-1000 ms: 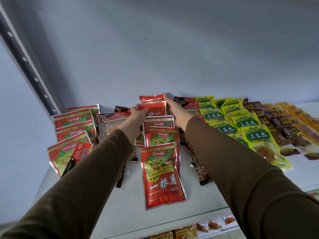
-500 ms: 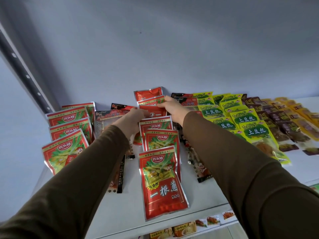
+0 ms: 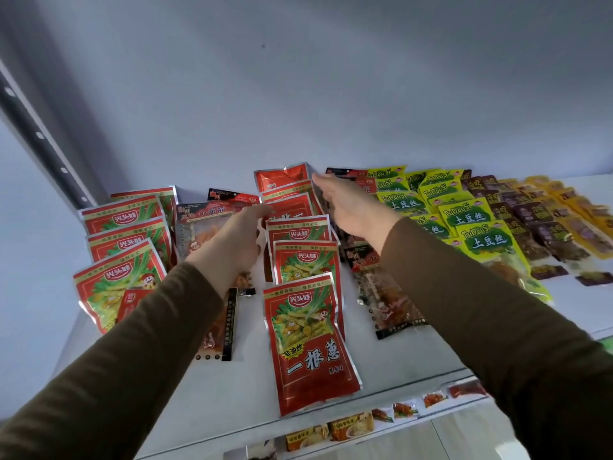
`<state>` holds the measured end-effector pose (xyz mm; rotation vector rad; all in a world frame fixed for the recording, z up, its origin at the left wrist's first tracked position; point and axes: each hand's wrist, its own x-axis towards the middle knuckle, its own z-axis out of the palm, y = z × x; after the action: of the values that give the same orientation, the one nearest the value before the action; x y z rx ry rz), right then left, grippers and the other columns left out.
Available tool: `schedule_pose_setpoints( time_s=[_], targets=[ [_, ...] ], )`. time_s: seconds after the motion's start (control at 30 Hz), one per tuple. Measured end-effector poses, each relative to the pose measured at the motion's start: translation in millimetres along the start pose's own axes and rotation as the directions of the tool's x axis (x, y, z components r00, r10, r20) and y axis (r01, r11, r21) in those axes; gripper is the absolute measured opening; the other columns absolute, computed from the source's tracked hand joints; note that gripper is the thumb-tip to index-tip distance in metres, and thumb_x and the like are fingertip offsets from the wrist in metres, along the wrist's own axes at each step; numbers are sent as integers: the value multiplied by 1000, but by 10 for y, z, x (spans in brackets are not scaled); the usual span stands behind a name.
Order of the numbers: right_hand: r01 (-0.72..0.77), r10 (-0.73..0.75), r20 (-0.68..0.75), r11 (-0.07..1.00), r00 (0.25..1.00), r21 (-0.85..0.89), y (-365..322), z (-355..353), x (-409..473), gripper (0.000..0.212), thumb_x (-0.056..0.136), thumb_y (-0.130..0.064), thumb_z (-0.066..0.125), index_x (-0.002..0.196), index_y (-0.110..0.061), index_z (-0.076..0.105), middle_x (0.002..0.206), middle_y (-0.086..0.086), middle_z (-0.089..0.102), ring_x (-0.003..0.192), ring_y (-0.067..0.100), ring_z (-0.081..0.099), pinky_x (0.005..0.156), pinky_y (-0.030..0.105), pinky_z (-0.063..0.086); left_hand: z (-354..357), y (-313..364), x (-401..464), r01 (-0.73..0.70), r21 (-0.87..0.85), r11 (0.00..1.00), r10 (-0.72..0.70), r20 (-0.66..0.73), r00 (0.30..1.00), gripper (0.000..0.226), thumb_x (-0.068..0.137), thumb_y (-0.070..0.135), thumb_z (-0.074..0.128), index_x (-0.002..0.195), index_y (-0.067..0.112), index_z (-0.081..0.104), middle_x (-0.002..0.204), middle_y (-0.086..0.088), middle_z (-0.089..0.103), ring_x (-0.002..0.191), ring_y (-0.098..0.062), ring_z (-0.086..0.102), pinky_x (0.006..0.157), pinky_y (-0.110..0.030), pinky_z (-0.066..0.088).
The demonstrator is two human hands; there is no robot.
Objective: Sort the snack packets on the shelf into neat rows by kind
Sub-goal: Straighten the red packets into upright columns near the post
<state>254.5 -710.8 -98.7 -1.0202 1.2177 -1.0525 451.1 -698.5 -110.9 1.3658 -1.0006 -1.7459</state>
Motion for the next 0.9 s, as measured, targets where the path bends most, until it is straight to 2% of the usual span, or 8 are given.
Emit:
schedule_pose_setpoints(
  time_s=[0.07, 0.13, 0.23, 0.37, 0.57, 0.67, 0.73, 0.9],
  targets=[
    [-19, 19, -3, 998, 1000, -59, 133, 37, -190, 34, 103, -40, 53, 124, -16, 63, 107, -2, 76, 94, 12, 74, 72, 29, 55, -27, -120, -64, -5, -49, 999, 7, 48, 999, 10, 104, 20, 55, 109, 14, 60, 119, -18, 70, 83, -7, 77, 66, -27, 61],
    [-33, 27, -47, 990, 999, -139, 275, 87, -310, 36, 102, -42, 55, 132, -24, 57, 115, -4, 74, 100, 13, 73, 75, 31, 53, -22, -210, -99, 21, -103, 994, -10, 106, 994, 21, 102, 25, 58, 121, 14, 61, 96, -6, 79, 78, -15, 78, 57, -27, 60],
    [-83, 78, -105, 995, 991, -48, 375, 152, -347, 51, 101, -40, 58, 147, -24, 44, 124, 2, 69, 106, 20, 70, 79, 36, 56, 35, -265, -109, 37, -154, 987, -15, 141, 990, 28, 103, 22, 59, 129, 14, 60, 101, -8, 80, 88, -24, 79, 59, -34, 62],
    [-70, 72, -76, 997, 994, 28, 351, 184, -363, 25, 102, -35, 55, 122, -21, 62, 101, 0, 78, 90, 17, 75, 73, 33, 55, 119, -247, -133, 41, -169, 985, -24, 104, 994, 30, 103, 20, 58, 133, 17, 55, 105, -8, 79, 92, -27, 78, 65, -39, 63],
    [100, -137, -107, 950, 985, -296, 281, 159, -889, 61, 99, -43, 58, 152, -24, 34, 114, -26, 56, 78, -28, 57, 65, 2, 46, -14, -297, -388, -181, 23, 983, 181, 4, 984, 45, 104, 22, 56, 147, 19, 44, 113, 16, 59, 94, -5, 65, 55, -18, 54],
    [208, -227, 65, 694, 972, -690, 531, 215, -1371, 89, 84, -67, 63, 156, -38, 20, 157, -19, 29, 136, -9, 29, 111, 24, 28, -199, -433, -496, -255, 221, 941, 246, 68, 967, 59, 104, 27, 56, 158, 28, 34, 142, 20, 43, 135, -12, 46, 88, -25, 52],
    [271, -200, 200, 448, 959, -852, 753, 321, -1628, 109, 73, -85, 57, 158, -41, 6, 165, -21, -2, 151, 4, -2, 118, 42, 3, -219, -486, -479, -234, 217, 948, 218, 95, 971, 63, 103, 28, 57, 160, 32, 29, 159, 6, 40, 146, -24, 40, 109, -37, 42],
    [373, -93, 371, 13, 924, -928, 1068, 417, -1736, 120, 67, -93, 45, 160, -36, -3, 165, -4, -27, 148, 23, -35, 118, 60, -15, 2, -336, -213, -254, 208, 945, 246, 63, 967, 58, 99, 18, 65, 150, 30, 38, 132, 0, 66, 116, -23, 67, 103, -47, 52]
  ],
)
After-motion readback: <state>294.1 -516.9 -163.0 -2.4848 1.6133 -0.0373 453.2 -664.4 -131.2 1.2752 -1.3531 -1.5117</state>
